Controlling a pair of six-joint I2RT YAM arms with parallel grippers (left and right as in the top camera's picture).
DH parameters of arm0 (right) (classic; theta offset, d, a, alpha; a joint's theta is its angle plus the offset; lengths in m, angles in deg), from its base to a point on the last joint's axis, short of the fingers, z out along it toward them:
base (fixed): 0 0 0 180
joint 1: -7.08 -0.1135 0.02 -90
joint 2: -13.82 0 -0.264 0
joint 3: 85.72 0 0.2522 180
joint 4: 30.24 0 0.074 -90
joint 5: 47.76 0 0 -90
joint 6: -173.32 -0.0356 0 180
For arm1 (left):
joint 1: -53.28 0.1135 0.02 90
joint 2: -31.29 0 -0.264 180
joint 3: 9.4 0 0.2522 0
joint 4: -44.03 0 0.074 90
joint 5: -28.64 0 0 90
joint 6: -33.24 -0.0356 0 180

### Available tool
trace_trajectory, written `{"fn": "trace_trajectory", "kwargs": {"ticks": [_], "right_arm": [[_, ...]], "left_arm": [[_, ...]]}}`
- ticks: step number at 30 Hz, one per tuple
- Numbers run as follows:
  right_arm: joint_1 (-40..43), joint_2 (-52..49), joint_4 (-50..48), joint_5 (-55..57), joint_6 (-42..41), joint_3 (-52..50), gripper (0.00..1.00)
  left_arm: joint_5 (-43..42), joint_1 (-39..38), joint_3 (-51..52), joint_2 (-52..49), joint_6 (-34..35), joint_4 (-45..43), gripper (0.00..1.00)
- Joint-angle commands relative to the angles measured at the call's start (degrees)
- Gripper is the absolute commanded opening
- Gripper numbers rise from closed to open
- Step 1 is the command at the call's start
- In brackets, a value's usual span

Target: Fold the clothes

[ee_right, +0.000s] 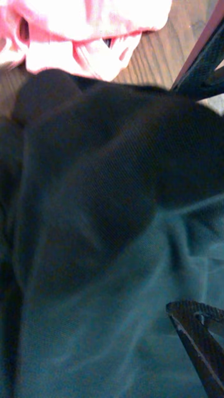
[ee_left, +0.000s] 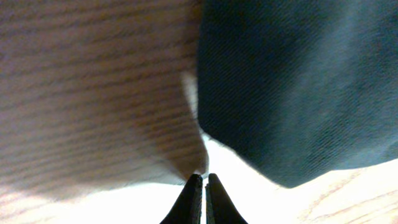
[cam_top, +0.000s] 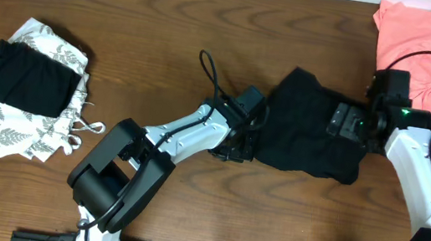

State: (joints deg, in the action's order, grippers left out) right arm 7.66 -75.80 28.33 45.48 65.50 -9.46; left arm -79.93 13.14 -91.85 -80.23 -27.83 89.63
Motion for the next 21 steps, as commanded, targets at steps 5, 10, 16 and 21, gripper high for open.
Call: {"fn": "trace_trajectory", "kwargs": {"ticks": [5,10,16,21], "right_arm": [[1.8,-0.4,-4.1,-11.4,5.5,0.3,0.99],[1.9,0.0,-10.2,-16.2,11.7,0.3,0.99],[2.8,2.1,-14.6,-17.2,8.7,0.4,0.99],[4.2,6.1,-15.2,-17.3,8.0,0.5,0.99]], "left_arm": [[4.8,0.2,0.2,6.2,-3.3,-1.2,0.06],[5.2,0.3,0.1,12.7,-13.1,-9.5,0.13],[4.7,0.1,0.1,9.9,-13.3,-17.8,0.14],[-0.1,0.2,0.1,2.9,-13.9,-23.1,0.12]]}}
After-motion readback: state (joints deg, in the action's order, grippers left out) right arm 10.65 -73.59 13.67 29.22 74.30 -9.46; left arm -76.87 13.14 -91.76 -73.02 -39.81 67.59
